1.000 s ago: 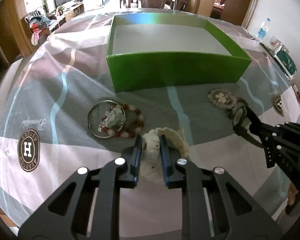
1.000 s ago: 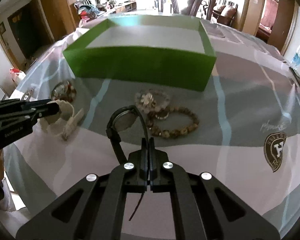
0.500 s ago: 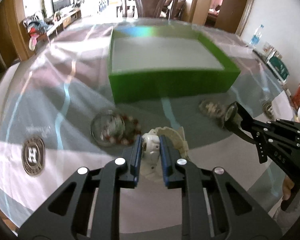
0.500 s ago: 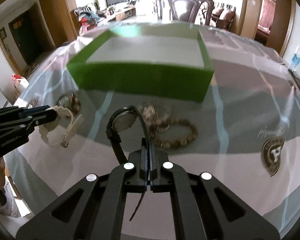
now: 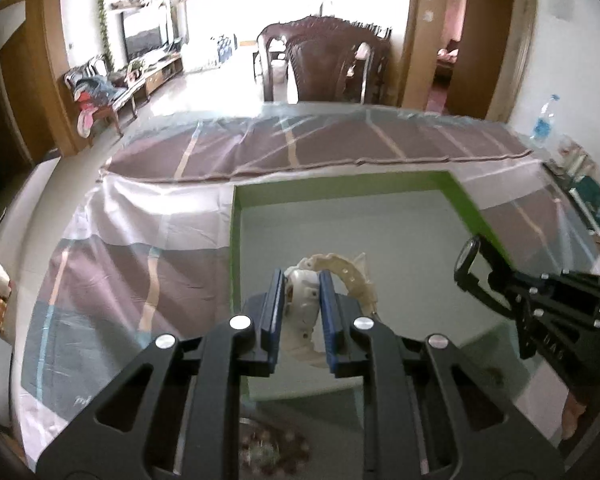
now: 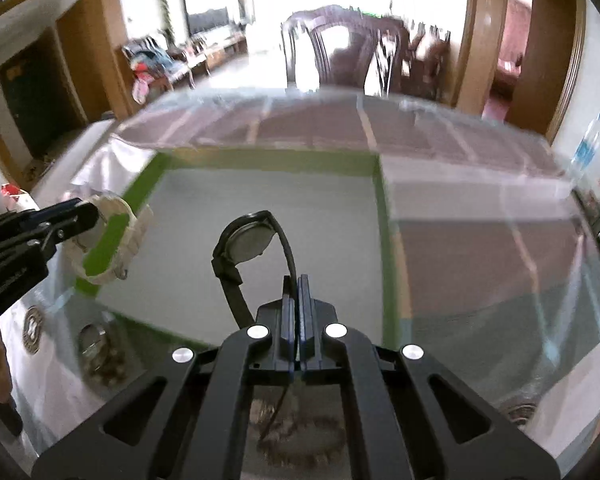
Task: Organize jewelry
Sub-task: 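Carry both watches into the green box and open both tools, then move the right tool toward the brown wooden bead bracelet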
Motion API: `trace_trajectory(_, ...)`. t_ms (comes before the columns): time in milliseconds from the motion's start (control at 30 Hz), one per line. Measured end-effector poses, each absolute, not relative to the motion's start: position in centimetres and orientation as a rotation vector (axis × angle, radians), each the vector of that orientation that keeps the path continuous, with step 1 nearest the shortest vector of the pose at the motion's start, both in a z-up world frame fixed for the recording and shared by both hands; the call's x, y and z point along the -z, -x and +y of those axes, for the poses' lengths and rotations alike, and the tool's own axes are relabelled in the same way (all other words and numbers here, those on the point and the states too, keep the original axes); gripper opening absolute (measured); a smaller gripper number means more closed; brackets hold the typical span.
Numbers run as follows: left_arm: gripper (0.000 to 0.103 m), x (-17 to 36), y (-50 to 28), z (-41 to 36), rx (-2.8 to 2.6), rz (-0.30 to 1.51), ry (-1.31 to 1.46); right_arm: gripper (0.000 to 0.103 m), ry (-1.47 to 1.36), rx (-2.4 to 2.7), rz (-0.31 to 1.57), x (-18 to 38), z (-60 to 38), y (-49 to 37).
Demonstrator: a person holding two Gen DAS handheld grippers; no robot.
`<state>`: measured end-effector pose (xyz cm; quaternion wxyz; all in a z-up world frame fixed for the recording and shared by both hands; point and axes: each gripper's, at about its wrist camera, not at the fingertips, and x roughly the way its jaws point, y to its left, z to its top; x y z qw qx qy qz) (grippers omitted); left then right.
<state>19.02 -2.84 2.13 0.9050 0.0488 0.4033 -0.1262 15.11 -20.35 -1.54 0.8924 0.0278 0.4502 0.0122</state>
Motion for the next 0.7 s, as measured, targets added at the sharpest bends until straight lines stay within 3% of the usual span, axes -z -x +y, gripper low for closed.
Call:
trace_trajectory(133, 0.018, 0.0, -20.6, -3.2, 0.257, 0.863, -0.095, 0.003, -0.059, -0.017, 0.915, 2.7, -20.2, -15.8)
trace_trajectory(167, 0.018, 0.3, -20.5, -3.2, 0.262, 0.865, -0.096, 0.008, -0.051, -0.013, 0.907, 2.6, -20.1, -15.5)
trace_trajectory(200, 0.019, 0.4, -20.3, -3.2, 0.262, 0.855, -0.098, 0.014, -0.042, -0.012, 0.899, 2.5, -19.9, -15.0)
trace_trajectory(233, 0.022, 0.2, -19.8, -3.1, 0.251, 0.832, -0.109, 0.032, -0.037, -0.012, 0.889, 2.3, -19.9, -14.4)
trace_trajectory(267, 0.033, 0.1, -19.3, -3.1, 0.24, 0.815, -0.126, 0.049, -0.036, -0.009, 0.877, 2.1, -19.9, -13.8)
trace_trajectory(300, 0.045, -0.2, -18.9, -3.0, 0.234, 0.801, -0.138, 0.053, -0.038, -0.007, 0.853, 1.5, -20.1, -12.8)
trace_trajectory(367, 0.054, -1.0, -17.4, -2.3, 0.242, 0.773, -0.144, 0.053, -0.057, -0.023, 0.846, 0.9, -20.7, -10.9)
trace_trajectory(467, 0.054, -1.2, -14.8, -0.4, 0.209, 0.778, -0.168, 0.053, -0.118, -0.044, 0.859, 0.6, -22.4, -8.5)
trace_trajectory(567, 0.062, -0.7, -12.1, 2.3, 0.179, 0.78, -0.16, 0.053, -0.121, -0.037, 0.878, 1.3, -23.5, -5.5)
trace_trajectory(700, 0.063, 1.7, -10.2, 4.9, 0.118, 0.836, -0.159, 0.053, -0.058, -0.006, 0.945, 3.9, -23.2, -4.3)
